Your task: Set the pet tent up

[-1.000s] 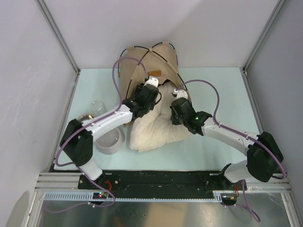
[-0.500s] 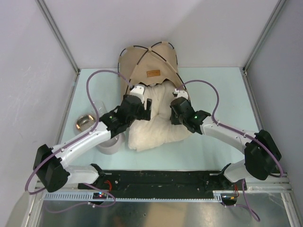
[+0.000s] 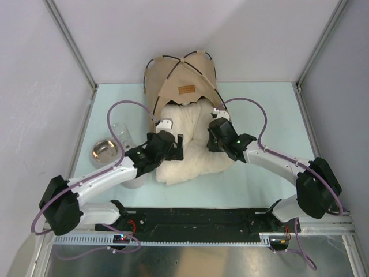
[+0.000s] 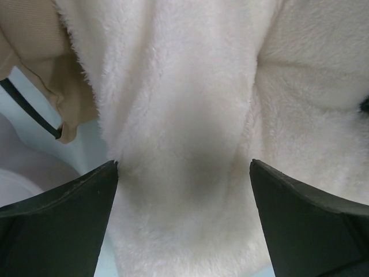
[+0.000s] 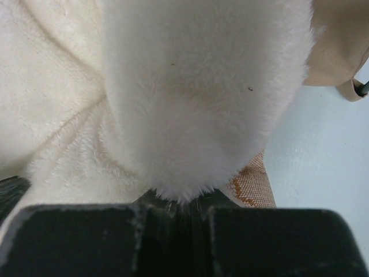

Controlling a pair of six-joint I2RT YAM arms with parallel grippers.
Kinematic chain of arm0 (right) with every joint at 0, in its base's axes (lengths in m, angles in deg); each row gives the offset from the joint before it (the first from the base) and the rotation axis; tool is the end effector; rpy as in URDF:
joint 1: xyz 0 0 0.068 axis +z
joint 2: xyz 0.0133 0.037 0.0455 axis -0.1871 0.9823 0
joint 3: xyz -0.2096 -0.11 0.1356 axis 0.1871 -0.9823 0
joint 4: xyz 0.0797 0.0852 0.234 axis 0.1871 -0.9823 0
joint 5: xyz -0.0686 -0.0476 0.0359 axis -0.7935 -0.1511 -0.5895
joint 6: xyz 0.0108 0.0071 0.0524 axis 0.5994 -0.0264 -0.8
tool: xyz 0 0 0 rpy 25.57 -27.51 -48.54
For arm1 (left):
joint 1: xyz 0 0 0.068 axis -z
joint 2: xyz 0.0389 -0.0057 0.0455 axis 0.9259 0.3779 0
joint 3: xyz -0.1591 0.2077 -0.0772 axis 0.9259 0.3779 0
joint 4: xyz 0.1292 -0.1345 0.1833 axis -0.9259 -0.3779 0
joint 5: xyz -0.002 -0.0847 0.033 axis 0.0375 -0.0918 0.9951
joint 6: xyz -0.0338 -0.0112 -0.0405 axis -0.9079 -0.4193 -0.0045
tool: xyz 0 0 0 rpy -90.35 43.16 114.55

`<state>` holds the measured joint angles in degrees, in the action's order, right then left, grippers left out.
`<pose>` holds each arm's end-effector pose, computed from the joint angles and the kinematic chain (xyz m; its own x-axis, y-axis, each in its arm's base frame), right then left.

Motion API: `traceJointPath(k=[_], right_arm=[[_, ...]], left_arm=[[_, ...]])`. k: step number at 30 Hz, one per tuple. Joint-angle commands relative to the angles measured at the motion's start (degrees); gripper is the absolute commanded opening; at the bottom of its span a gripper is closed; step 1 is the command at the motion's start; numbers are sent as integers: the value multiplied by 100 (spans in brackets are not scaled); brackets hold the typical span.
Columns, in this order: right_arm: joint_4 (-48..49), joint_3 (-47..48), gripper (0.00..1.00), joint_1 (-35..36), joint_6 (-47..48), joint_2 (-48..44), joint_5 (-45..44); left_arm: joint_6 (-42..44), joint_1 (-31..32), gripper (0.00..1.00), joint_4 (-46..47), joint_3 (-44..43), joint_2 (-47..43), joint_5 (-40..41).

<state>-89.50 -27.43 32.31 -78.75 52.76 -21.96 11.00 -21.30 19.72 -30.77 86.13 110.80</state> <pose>0.2368 0.2096 0.2480 -0.6969 -0.0205 -0.7169 -0.2313 0.9526 0.1975 0.1860 -0.1755 0.2513 -0.6244 -0.0118 -0.7810 0.1697 0.9739 -0.1504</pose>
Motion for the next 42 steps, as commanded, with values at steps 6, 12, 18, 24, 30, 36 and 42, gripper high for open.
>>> traceJointPath(k=[6,12,18,24,30,36,42], right_arm=[[395,249,0,-75,-91,69,331],[643,214,0,17,94,44,460],[754,427,0,120,271,-45,331],[795,881,0,59,542,240,472],[567,1575,0,-85,676,816,609],[422,2113,0,-224,695,1447,617],[-174,3031,0,-278,681,2166,472]], left_arm=[[-411,26,94,132,-62,927,-6],[-113,19,14,167,-576,1115,125],[339,14,0,330,-1221,1052,126],[370,-158,0,335,-1776,1307,-86],[137,-434,0,337,-2042,1627,-279],[203,-502,0,337,-2425,2174,-142],[332,-586,8,340,-2815,2640,177]])
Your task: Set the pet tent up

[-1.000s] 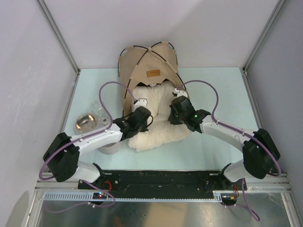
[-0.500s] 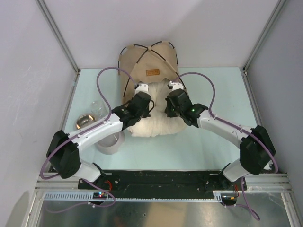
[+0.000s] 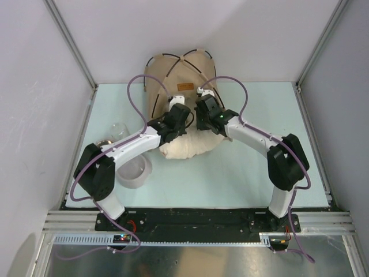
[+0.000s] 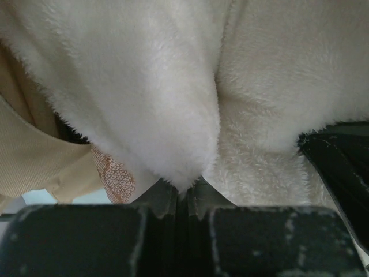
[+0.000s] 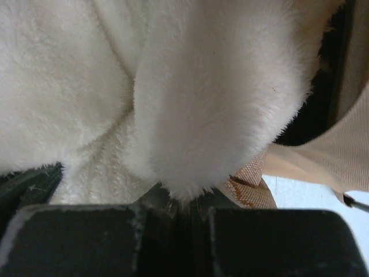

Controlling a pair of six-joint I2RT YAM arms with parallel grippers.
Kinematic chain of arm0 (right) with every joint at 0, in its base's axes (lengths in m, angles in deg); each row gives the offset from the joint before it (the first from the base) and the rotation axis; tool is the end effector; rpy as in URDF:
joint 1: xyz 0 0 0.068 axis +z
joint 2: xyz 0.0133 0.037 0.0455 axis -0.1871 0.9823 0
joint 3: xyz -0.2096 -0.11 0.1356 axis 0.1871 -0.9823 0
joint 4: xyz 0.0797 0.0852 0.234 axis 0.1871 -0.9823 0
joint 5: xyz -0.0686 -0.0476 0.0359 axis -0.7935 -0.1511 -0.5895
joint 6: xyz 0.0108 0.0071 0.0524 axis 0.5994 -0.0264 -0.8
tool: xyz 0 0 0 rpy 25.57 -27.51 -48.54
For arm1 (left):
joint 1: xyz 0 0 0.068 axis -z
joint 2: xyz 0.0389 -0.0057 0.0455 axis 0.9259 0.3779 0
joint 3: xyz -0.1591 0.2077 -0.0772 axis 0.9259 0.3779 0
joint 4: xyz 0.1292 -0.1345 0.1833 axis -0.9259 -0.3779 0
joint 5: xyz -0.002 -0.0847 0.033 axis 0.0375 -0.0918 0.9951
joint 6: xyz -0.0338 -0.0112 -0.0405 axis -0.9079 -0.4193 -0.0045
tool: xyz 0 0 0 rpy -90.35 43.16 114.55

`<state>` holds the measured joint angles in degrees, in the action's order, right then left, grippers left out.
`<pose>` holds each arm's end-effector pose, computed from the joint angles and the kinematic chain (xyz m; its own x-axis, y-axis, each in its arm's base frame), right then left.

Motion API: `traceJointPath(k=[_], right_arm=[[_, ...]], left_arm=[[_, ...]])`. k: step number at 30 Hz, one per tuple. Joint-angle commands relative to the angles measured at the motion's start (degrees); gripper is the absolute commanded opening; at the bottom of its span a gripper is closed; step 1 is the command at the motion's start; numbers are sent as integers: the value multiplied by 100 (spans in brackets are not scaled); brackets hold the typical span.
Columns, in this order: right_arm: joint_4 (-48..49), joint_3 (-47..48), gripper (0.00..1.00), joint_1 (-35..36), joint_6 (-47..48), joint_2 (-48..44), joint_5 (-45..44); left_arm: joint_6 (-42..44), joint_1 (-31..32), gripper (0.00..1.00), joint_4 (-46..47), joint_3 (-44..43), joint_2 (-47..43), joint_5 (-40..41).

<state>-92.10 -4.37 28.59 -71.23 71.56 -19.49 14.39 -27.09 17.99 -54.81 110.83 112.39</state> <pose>0.3199 0.2532 0.2639 -0.6628 -0.0926 -0.7431 -0.2894 0.9469 0.1401 0.2851 -0.2255 0.2621 -0.6298 0.0034 -0.7768 0.0852 0.9943 -0.0648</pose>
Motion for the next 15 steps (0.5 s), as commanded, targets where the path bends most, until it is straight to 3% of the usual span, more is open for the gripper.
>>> traceJointPath(k=[1,2,6,15], right_arm=[[46,759,3,100,-82,301,202],[48,724,7,111,-79,292,169],[123,424,39,194,-39,-106,26],[-45,-33,77,520,22,-1239,-291]], left_arm=[[21,-31,10,514,-440,202,7],[43,-51,13,510,-446,200,-7],[62,-79,28,510,-219,-86,-176],[79,-85,67,507,443,-1178,-608]])
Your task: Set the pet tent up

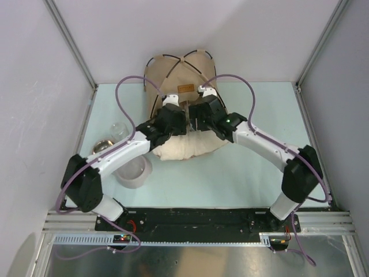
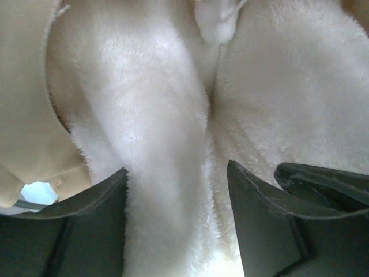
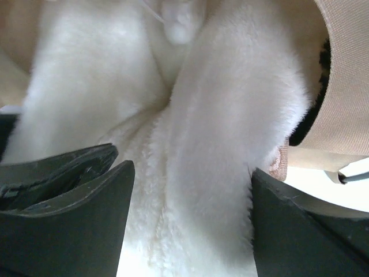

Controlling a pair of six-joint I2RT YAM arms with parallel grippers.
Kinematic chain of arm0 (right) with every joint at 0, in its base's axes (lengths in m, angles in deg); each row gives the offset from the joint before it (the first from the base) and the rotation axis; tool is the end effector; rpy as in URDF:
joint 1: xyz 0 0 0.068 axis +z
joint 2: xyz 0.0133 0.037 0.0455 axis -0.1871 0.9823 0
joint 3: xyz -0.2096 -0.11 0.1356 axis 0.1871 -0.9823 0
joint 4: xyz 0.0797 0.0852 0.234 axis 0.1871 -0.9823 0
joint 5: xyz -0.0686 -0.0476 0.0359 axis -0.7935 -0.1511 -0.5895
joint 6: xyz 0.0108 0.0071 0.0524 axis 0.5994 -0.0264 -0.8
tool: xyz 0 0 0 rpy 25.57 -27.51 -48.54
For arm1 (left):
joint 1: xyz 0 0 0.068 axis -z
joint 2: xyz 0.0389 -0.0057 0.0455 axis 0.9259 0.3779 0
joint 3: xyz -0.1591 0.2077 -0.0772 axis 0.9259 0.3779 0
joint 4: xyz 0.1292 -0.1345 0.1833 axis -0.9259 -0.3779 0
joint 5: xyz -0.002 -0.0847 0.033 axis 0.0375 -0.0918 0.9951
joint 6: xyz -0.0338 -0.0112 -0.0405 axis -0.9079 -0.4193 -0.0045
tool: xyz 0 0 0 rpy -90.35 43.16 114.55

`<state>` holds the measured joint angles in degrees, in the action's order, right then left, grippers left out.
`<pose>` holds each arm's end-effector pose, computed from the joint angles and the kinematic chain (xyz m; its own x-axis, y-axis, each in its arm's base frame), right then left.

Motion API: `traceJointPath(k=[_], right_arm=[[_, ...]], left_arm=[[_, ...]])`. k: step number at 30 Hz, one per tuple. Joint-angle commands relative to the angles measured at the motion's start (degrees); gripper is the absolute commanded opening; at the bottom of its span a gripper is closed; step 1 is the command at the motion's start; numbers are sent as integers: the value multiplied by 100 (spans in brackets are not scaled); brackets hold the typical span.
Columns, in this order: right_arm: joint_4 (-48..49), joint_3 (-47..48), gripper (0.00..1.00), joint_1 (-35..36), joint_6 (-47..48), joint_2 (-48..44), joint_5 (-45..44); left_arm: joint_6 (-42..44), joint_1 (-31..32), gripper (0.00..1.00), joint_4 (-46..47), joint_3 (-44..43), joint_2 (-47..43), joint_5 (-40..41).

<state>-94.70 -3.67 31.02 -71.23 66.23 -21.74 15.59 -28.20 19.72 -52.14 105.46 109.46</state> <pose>0.2964 0.2535 0.2997 -0.6143 -0.0855 -0.7844 -0.3098 0.9404 0.1401 0.2753 -0.2104 0.2801 -0.5985 -0.0240 -0.8008 0.1203 0.9855 -0.1195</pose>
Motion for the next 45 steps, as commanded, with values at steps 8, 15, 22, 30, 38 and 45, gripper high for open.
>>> traceJointPath(k=[8,15,22,30,38,45], right_arm=[[-10,-822,91,457,-166,-1648,-435],[-488,-965,96,416,-382,-1837,-734],[-946,-1134,96,639,-615,-2044,-1581],[-910,-1872,97,673,-940,-2477,-1503],[-174,-2336,95,491,-870,-2303,-1167],[350,-2353,89,347,-675,-2075,-1009]], left_arm=[[113,34,96,339,783,-1516,-421],[-71,39,100,288,1183,-1981,-407],[-295,39,100,148,1530,-2601,-632],[-727,36,100,70,1997,-2944,-703],[-1337,33,95,-354,2105,-2754,-280],[-1429,122,99,-647,1972,-2650,258]])
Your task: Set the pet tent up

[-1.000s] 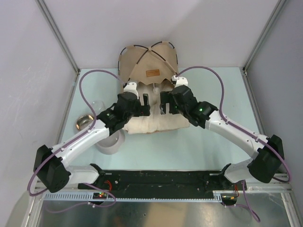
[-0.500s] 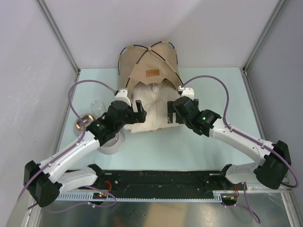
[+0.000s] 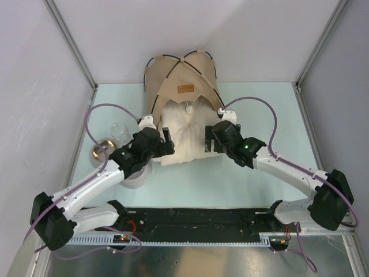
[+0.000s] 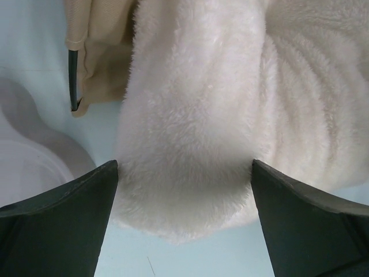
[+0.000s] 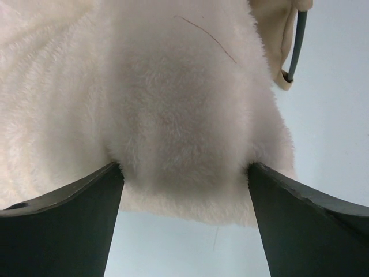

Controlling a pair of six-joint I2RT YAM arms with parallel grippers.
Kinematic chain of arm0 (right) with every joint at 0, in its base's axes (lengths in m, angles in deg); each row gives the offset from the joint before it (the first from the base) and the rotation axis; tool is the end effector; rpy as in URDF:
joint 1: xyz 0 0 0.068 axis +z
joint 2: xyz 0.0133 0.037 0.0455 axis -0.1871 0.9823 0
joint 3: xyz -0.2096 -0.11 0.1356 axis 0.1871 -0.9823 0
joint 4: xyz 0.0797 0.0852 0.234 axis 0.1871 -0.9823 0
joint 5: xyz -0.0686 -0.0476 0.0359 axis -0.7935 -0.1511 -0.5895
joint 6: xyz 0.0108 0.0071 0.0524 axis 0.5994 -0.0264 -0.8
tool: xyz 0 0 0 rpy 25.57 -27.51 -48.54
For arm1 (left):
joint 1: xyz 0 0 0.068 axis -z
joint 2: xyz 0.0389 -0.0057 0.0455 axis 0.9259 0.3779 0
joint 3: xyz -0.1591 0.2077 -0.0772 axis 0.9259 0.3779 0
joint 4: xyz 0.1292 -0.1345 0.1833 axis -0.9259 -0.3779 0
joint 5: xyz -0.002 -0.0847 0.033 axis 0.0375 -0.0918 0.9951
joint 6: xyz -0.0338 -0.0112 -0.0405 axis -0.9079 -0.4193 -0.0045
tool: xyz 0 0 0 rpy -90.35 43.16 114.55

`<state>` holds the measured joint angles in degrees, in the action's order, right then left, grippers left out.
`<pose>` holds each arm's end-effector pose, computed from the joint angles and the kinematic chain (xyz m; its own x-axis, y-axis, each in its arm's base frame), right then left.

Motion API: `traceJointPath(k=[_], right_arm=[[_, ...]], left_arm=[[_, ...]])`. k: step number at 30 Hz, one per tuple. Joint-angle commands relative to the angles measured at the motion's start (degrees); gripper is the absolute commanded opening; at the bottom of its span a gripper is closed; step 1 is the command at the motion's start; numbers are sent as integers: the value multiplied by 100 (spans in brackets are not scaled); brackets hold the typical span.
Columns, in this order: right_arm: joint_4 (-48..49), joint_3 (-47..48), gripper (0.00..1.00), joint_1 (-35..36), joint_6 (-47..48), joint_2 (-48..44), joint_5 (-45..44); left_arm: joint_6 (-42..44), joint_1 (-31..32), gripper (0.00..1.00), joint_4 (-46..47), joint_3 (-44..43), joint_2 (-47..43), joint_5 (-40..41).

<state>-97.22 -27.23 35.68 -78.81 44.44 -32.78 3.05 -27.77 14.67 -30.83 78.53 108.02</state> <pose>0.2059 0.1948 0.2808 -0.6234 -0.0287 -0.7814 -0.1690 0.9806 0.0988 0.1842 -0.1384 0.2736 -0.6185 -0.2348 -0.7499 0.0125 0.9513 -0.3081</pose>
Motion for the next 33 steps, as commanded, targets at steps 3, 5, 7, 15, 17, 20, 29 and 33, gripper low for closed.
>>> traceJointPath(k=[3,5,7,15,17,20,29,33], right_arm=[[796,3,73,-227,77,255,325],[901,3,53,-282,54,336,468],[1002,3,31,-316,44,396,558],[1453,178,0,-381,125,661,873],[1599,297,0,-372,211,750,919],[1817,568,0,-338,379,947,912],[2814,1177,0,-265,1115,1489,545],[3250,1418,0,-300,1518,1786,455]], left_arm=[[-192,77,100,-133,-247,238,197],[-238,75,97,-70,-305,394,-3],[-242,75,90,47,-376,558,-196],[255,55,5,361,-1270,1325,-599],[511,50,1,374,-1687,1562,-613],[928,52,0,393,-2285,1921,-453],[1744,13,0,708,-3084,2520,130],[1750,-31,0,904,-2940,2605,406]])
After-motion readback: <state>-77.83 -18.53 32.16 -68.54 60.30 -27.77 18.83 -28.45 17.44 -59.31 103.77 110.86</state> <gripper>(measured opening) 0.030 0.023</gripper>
